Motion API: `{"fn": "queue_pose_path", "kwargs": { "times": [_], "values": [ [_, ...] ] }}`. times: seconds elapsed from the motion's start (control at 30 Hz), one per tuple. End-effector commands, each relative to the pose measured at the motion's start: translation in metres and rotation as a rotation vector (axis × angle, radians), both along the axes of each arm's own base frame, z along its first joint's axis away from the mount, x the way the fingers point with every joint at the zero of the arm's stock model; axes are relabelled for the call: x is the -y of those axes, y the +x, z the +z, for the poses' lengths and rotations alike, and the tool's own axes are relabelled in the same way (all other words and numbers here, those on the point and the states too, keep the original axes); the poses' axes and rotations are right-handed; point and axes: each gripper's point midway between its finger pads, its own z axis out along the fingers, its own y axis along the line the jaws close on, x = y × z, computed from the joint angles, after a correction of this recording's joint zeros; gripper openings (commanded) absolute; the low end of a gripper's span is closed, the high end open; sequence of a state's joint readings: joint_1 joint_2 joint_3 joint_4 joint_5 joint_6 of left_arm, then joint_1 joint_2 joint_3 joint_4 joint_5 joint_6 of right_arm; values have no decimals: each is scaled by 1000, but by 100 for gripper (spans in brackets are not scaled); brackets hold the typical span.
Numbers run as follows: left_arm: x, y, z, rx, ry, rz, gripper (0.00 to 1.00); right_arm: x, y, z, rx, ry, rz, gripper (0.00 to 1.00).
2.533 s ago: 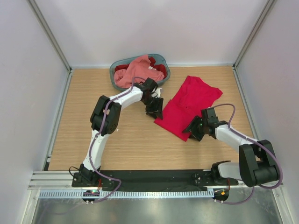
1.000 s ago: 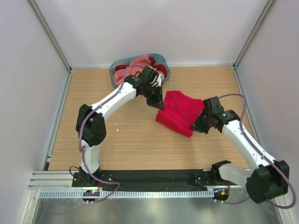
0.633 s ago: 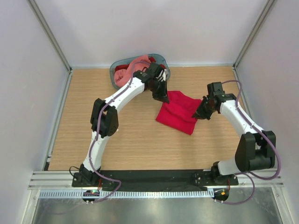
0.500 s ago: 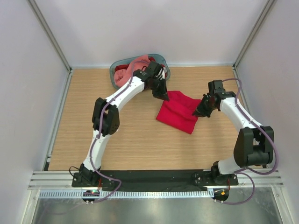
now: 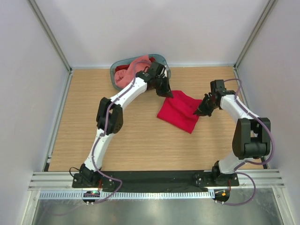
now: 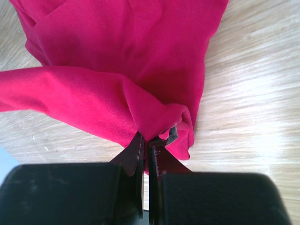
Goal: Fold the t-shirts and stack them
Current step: Fold the tshirt
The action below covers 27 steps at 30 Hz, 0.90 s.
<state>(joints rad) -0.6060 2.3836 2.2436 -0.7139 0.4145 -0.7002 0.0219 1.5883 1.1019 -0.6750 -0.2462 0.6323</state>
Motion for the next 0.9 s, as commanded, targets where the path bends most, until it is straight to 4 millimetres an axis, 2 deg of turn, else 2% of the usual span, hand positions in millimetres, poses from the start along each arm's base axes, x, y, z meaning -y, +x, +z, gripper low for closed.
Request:
{"fn": "queue_pose_path", "kwargs": {
  "times": [0.0, 0.17, 0.2, 0.3, 0.33, 0.37, 0.4, 0.43, 0.5, 0.53, 0.57, 0.6, 0.63, 0.67, 0.7, 0.73, 0.77, 0.8, 0.87],
  "values": [
    [8, 14, 6, 25, -54, 7, 0, -1, 23, 13, 75, 11, 21, 1],
    [9, 26, -8, 28, -44, 26, 0, 1, 28, 2, 78, 7, 5, 1],
    [9, 30, -9, 34, -42, 34, 0, 12, 31, 1, 83, 4, -28, 1],
    [11, 45, -9, 84, -43, 69, 2, 23, 40, -12, 97, -15, -70, 6],
    [12, 52, -2, 112, -49, 83, 7, 25, 40, -20, 79, -8, -86, 6],
    [11, 59, -1, 127, -46, 110, 15, 32, 49, -18, 112, 3, -117, 6],
    [11, 62, 0, 131, -53, 118, 26, 35, 51, -21, 116, 9, -148, 8],
    [9, 66, 4, 142, -48, 132, 43, 40, 56, -20, 132, 3, -170, 11],
    [-2, 72, 11, 180, -19, 152, 60, 47, 67, -19, 157, 2, -185, 28],
    [-9, 70, 12, 171, 6, 162, 70, 50, 79, -8, 192, -8, -177, 36],
    [-17, 70, 10, 162, 33, 178, 73, 51, 77, -12, 148, -21, -167, 46],
    [-28, 69, 28, 201, 59, 205, 73, 60, 91, 7, 189, -72, -141, 48],
    [-35, 64, 33, 208, 81, 211, 74, 65, 90, 13, 176, -103, -134, 50],
    [-46, 54, 17, 179, 132, 212, 75, 69, 79, 20, 138, -136, -122, 56],
    [-54, 48, 49, 235, 120, 215, 76, 72, 81, 34, 158, -162, -111, 59],
    [-61, 43, 49, 242, 138, 222, 76, 74, 77, 42, 164, -199, -91, 62],
    [-66, 36, 55, 247, 142, 219, 75, 69, 65, 44, 129, -205, -67, 64],
    [-74, 24, 57, 239, 156, 208, 74, 66, 60, 55, 141, -217, -54, 64],
    [-78, 4, 61, 211, 152, 172, 72, 37, 44, 58, 126, -267, 21, 64]
  ]
}}
